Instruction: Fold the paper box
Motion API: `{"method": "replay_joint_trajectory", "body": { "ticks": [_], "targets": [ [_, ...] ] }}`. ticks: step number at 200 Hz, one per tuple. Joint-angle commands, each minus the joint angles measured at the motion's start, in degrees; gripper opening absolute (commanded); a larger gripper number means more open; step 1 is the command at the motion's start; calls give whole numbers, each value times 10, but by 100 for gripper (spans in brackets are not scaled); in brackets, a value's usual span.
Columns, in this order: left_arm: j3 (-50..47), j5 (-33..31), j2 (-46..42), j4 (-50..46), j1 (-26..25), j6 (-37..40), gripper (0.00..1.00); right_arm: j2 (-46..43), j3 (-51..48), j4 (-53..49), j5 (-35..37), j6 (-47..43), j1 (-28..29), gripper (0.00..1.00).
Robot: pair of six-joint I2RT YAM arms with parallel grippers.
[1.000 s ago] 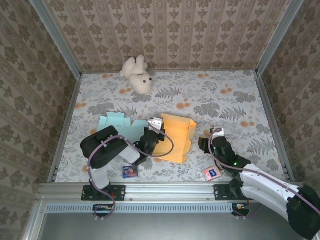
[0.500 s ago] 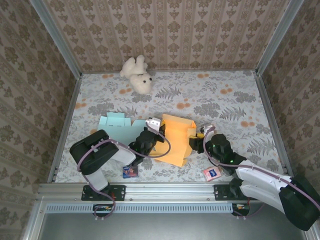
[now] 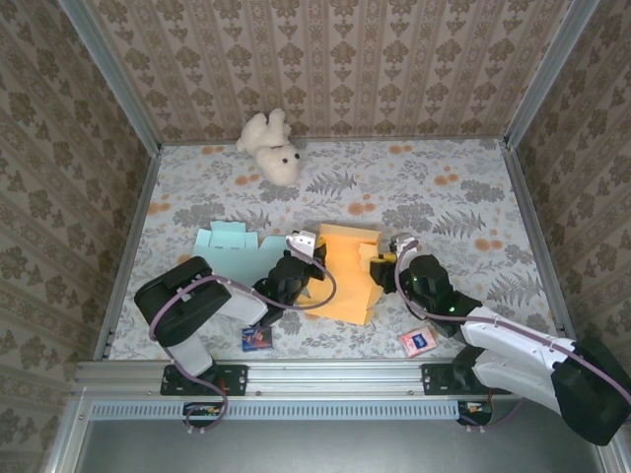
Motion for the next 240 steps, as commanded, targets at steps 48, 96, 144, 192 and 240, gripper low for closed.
{"method": "replay_joint_trajectory", "body": {
  "ticks": [48,96,144,192,240],
  "targets": [
    [31,-35,-36,-80,-37,-20,0,104,84,0,132,-18,33,32],
    [47,-80,-67,-165,-40,-66,0,131,98,-6,223,-27,42,20],
    [96,-191,-125,-372,-53,-177,0,155,131,-79,340,-15,48,17],
    [171,-291,-141,-601,-70,-307,0,188,154,-111,455,-4,60,19],
    [183,-291,-159,-646,-76,-336,0,207,141,-26,238,-58,59,28]
  ]
}}
